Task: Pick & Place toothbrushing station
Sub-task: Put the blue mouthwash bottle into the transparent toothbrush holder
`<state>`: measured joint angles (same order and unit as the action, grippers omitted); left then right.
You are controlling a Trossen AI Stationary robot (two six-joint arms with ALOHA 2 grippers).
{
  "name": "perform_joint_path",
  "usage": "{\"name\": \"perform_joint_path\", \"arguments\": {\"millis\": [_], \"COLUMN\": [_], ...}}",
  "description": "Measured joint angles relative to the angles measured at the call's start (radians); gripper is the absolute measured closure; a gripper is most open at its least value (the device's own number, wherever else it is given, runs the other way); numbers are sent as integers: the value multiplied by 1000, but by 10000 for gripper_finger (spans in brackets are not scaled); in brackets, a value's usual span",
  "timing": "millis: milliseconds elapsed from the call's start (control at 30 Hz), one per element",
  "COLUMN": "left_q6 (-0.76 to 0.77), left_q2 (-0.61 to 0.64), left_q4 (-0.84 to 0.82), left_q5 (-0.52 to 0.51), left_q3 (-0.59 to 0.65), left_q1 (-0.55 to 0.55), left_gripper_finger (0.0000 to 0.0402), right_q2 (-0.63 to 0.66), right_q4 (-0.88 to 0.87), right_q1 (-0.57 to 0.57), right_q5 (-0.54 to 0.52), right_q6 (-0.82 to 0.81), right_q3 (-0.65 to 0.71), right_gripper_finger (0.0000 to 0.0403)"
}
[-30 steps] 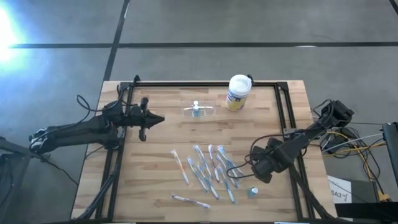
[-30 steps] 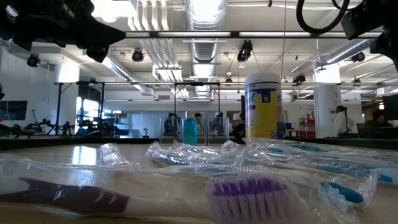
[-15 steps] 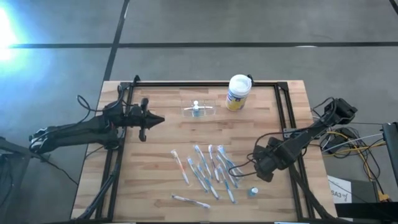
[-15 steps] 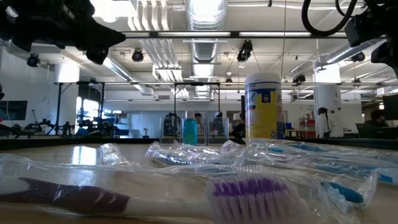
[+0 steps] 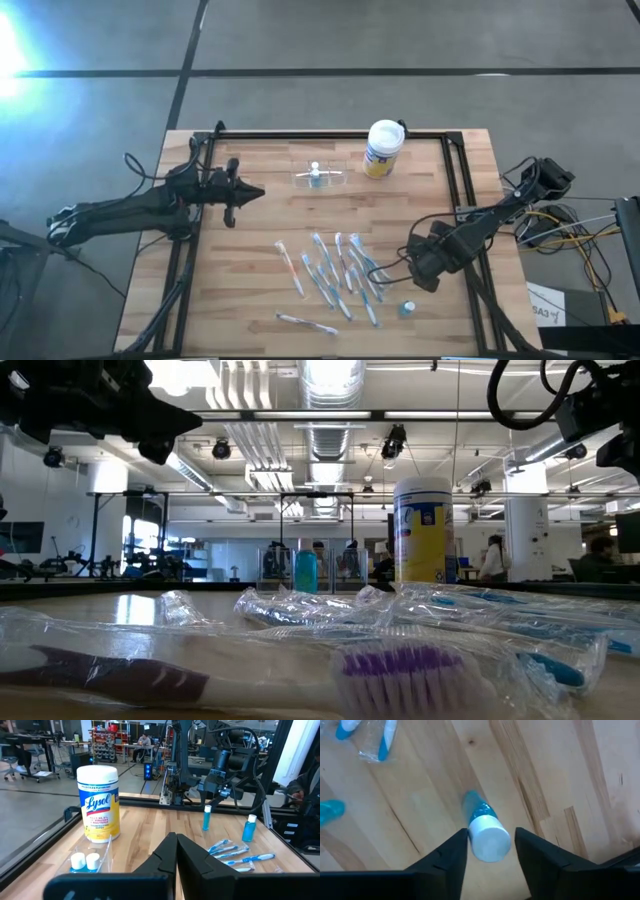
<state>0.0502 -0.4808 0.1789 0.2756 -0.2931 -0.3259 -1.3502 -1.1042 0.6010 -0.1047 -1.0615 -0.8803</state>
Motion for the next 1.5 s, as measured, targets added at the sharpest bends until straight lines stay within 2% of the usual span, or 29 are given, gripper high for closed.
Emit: {"name": "perform_joint_path", "arguments": {"millis": [200, 433, 667, 867, 1000, 1167, 1500], "left_q6": [-1, -1, -21, -39, -61, -83, -91], "left_q2": [0, 0, 0, 0, 0, 0, 0], "left_q4": [-6, -10, -13, -28, -36, -39, -52], "left_q5": [0, 0, -1, -1, -1, -8, -8], "left_q3": [0, -1, 0, 1, 4, 3, 3], "left_q1": [0, 0, 0, 0, 0, 0, 0], "left_gripper_finger": [386, 388, 392, 386, 386, 384, 391], "right_q2": [0, 5, 18, -40, -130, -306, -711], "right_q4": [18, 14, -35, -82, -105, -148, -377], "right_q1": [-3, -29, -159, -373, -533, -696, -880], "right_q5": [-2, -8, -83, -127, -120, -74, -49], "right_q6": [22, 74, 218, 502, 723, 968, 916], "right_q3": [-2, -68, -306, -569, -714, -924, -1442], "right_gripper_finger": [316, 317, 317, 317, 317, 317, 317]}}
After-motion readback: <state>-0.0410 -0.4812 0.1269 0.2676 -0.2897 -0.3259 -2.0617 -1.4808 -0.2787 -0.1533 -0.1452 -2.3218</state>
